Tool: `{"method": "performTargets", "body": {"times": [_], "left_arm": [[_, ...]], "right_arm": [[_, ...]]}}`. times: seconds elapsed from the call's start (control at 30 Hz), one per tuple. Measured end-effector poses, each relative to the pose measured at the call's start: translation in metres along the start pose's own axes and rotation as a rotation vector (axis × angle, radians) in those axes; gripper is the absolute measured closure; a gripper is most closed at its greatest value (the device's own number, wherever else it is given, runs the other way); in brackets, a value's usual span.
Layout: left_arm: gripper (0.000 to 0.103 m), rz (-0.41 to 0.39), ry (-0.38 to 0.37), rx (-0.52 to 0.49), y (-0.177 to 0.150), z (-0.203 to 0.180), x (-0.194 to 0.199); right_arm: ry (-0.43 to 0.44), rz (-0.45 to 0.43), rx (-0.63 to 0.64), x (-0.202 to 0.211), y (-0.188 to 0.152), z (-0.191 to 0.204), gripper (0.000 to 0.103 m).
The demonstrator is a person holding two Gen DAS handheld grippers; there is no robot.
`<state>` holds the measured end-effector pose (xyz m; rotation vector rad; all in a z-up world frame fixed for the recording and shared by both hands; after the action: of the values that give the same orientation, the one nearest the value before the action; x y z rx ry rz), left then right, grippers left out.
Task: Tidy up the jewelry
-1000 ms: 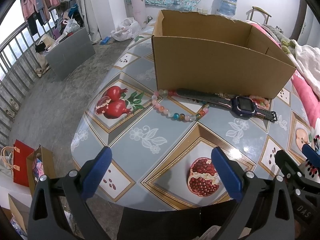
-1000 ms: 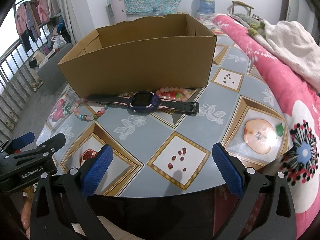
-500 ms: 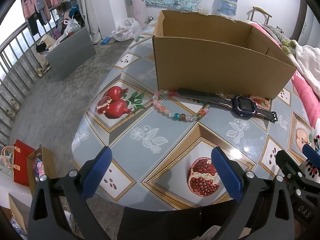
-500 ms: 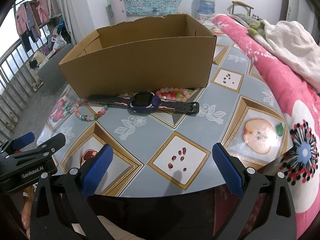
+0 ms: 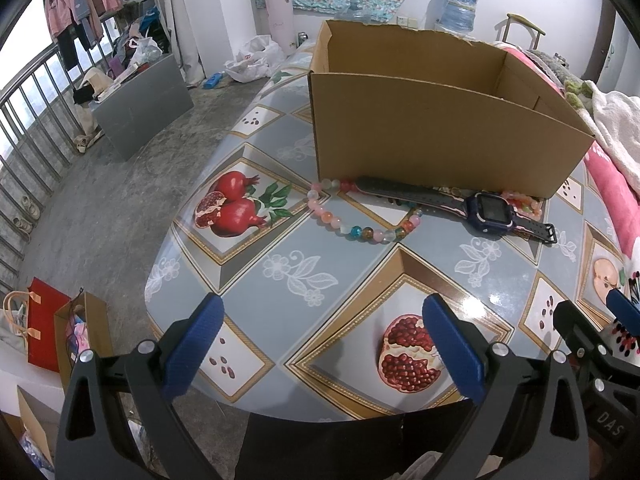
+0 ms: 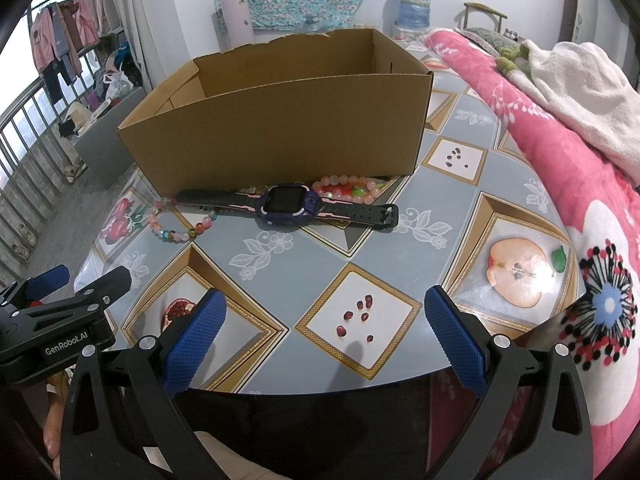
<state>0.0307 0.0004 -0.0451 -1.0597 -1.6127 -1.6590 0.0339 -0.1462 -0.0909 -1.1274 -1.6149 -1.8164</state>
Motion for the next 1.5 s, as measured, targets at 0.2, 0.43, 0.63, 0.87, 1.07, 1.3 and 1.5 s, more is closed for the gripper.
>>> {"method": "performTargets", "body": {"times": [0.2, 0.43, 0.63, 0.87, 1.07, 1.3, 1.5], "left_arm": [[0.005, 0.000, 0.000, 0.001, 0.000, 0.000, 0.001], [0.005, 0.000, 0.000, 0.000, 0.000, 0.000, 0.000], [0.005, 0.000, 0.000, 0.000, 0.000, 0.000, 0.000], [0.005, -0.001, 0.001, 0.001, 0.000, 0.000, 0.000], [0.005, -0.003, 0.008, 0.004, 0.008, 0.007, -0.006], [0.005, -0.064, -0.044, 0.018, 0.027, 0.021, -0.017], [0.005, -0.180, -0.275, 0.057, 0.042, 0.030, -0.023]], "right_arm": [[0.000, -0.001, 0.000, 0.000, 0.000, 0.000, 0.008], [0.000, -0.002, 0.000, 0.001, 0.000, 0.000, 0.008], [0.000, -0.002, 0.000, 0.000, 0.000, 0.001, 0.008], [-0.011, -0.008, -0.008, 0.003, 0.002, -0.001, 0.008], [-0.020, -0.032, -0.032, 0.004, 0.015, -0.011, 0.008], [0.011, -0.070, 0.045, -0.007, 0.030, -0.018, 0.008], [0.034, -0.103, 0.168, -0.015, 0.038, -0.014, 0.008]]}}
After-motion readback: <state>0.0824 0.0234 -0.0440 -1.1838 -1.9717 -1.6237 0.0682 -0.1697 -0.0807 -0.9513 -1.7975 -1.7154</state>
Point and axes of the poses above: each gripper's, at about its wrist camera, not at the fingertips, and x roughly against the way its jaws point, z to its left, y to its top, the point moved 6 cm from there along -x, roughly the way its jaws point, and after that the axes turned 7 degrees about -y, right-handed, at the moved point
